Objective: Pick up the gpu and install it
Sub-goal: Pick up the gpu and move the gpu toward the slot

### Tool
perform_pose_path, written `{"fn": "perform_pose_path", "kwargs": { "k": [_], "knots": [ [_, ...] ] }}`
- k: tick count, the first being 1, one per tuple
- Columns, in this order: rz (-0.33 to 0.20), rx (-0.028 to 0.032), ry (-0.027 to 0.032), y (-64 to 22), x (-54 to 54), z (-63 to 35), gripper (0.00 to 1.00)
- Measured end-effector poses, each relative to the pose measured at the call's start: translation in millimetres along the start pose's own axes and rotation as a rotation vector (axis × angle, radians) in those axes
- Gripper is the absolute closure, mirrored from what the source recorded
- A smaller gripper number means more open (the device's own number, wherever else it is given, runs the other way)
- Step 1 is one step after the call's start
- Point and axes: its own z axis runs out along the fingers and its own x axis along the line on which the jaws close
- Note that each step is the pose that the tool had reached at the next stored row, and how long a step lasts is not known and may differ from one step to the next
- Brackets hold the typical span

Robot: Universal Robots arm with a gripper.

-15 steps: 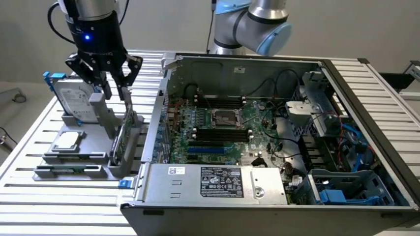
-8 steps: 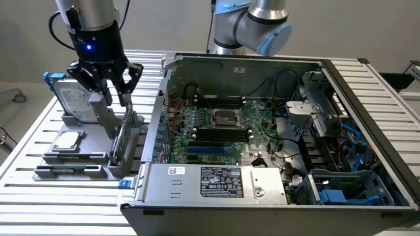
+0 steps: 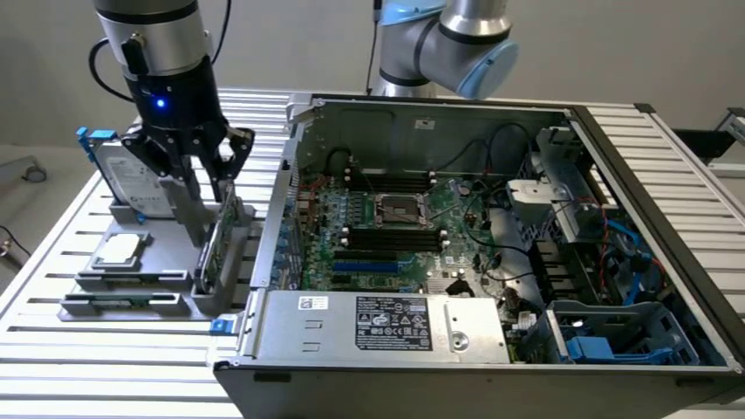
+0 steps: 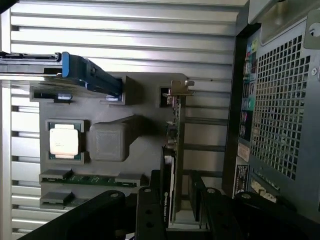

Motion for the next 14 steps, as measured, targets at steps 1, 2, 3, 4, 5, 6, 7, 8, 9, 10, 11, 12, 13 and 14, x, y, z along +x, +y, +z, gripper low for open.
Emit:
{"fn": "perform_pose_path", "kwargs": {
  "k": [1, 2, 3, 4, 5, 6, 7, 8, 9, 10, 11, 12, 13, 14],
  "knots": [
    [0.0, 0.0001, 0.0001, -1.1, 0.1, 1.9, 0.64],
    [0.0, 0.0, 0.0, -2.1, 0.3, 3.8, 0.64],
    [0.0, 0.0, 0.0, -3.0, 0.5, 5.5, 0.64],
    [0.0, 0.0, -0.0001, -3.7, 0.8, 7.4, 0.64],
    [0.0, -0.0001, -0.0001, -4.4, 1.1, 9.2, 0.64],
    [0.0, 0.0, 0.0, -5.1, 1.4, 11.0, 0.64],
    [0.0, 0.0, -0.0001, -5.9, 1.7, 12.9, 0.64],
    [0.0, -0.0001, -0.0001, -6.5, 1.9, 14.7, 0.64],
    [0.0, 0.0001, 0.0, -7.1, 2.1, 16.4, 0.64],
    [0.0, 0.0, 0.0, -7.6, 2.3, 18.3, 0.64],
    [0.0, 0.0, -0.0001, -8.1, 2.4, 20.1, 0.64],
    [0.0, 0.0, 0.0, -8.5, 2.6, 22.0, 0.64],
    [0.0, 0.0, 0.0, -8.8, 2.8, 23.8, 0.64],
    [0.0, 0.0, 0.0, -9.0, 2.8, 25.6, 0.64]
  ]
}}
